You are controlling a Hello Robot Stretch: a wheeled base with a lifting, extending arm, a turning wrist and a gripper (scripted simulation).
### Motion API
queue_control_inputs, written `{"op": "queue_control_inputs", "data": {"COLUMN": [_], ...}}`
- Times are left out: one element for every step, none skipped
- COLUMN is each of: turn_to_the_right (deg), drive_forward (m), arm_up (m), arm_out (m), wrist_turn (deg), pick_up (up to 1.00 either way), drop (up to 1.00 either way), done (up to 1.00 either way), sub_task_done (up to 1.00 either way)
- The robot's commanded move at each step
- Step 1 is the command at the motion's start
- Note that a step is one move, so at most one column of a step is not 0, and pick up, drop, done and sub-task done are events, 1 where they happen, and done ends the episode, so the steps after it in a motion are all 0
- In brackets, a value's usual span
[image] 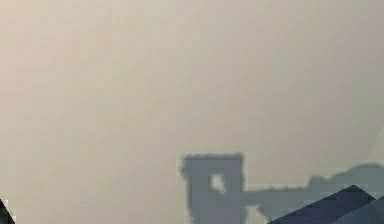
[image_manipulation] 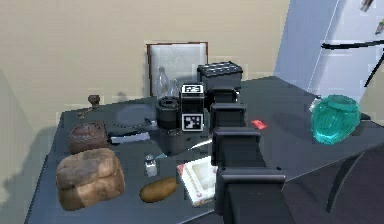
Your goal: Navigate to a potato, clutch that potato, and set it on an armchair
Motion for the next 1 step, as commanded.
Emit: {"op": "queue_control_inputs", "data": {"turn_to_the_right": [0.0], "drive_forward": [0.0], "arm_up": [-0.28], "arm_out": [0.0], "wrist_turn": [0.0], "pick_up": [0.0], "drop": [0.0], "done": [0.0], "sub_task_done": [0.0]}}
